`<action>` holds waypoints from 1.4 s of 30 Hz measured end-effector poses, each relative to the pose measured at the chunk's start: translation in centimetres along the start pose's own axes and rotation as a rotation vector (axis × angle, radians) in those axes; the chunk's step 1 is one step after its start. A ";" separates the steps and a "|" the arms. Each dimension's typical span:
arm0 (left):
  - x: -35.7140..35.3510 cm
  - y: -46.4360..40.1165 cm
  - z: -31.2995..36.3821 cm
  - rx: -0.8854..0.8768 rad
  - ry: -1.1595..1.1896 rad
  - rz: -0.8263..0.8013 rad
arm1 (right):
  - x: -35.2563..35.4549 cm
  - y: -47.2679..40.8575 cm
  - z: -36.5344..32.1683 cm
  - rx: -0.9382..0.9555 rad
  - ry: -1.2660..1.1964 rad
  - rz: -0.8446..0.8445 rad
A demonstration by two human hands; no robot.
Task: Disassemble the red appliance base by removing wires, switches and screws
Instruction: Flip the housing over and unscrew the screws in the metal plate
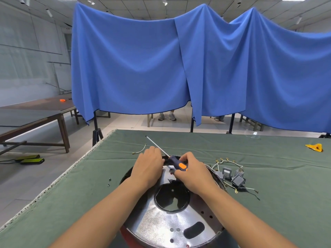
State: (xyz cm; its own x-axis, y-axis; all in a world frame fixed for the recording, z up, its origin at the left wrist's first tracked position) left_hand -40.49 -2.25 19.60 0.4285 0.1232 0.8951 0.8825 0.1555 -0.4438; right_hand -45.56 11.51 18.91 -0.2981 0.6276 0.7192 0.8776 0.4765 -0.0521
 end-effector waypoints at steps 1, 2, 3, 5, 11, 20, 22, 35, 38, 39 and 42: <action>0.2 0.0 -0.1 0.016 0.057 0.015 | 0.0 0.0 0.0 -0.001 -0.001 0.002; 0.5 0.0 -0.2 0.039 0.147 0.046 | 0.0 0.0 0.0 -0.002 0.000 0.003; 0.9 0.1 -0.3 0.067 0.256 0.090 | 0.0 -0.1 0.0 -0.002 0.002 0.004; 2.1 0.4 -0.5 0.131 0.444 0.199 | 0.0 -0.1 0.0 -0.003 0.005 0.004; 4.9 2.6 -3.5 0.452 1.049 0.446 | 0.0 0.1 0.0 -0.008 0.017 -0.006; 3.7 7.5 -8.6 0.728 1.256 0.428 | 0.1 0.6 -0.2 -0.002 0.052 0.007; 3.0 8.3 -9.4 0.761 1.245 0.438 | 0.1 0.6 -0.2 0.000 0.057 0.011; -0.1 10.7 -11.8 0.602 0.625 0.368 | -0.1 -0.1 0.2 -0.007 0.057 0.021; 0.1 10.6 -11.8 0.540 0.511 0.345 | 0.0 -0.4 0.2 -0.008 0.065 0.029; 0.2 10.6 -11.7 0.524 0.490 0.341 | 0.0 -0.4 0.2 -0.007 0.069 0.034; 0.1 10.2 -11.4 0.448 0.398 0.253 | 0.0 -0.5 0.1 0.002 0.069 0.040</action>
State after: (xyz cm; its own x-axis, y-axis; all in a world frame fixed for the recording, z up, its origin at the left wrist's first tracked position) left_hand -29.24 -11.83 15.65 0.7276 -0.1495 0.6695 0.6155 0.5733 -0.5409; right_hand -46.08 11.34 18.83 -0.2364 0.6021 0.7626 0.8876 0.4531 -0.0826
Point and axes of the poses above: each hand's wrist, its own y-axis away from the middle knuckle, its own x-axis out of the back of the hand, z = x × y, the point moved 5 cm from there along -y, towards the middle knuckle, and after that the axes turned 8 degrees about -x, right-handed, at the moved point
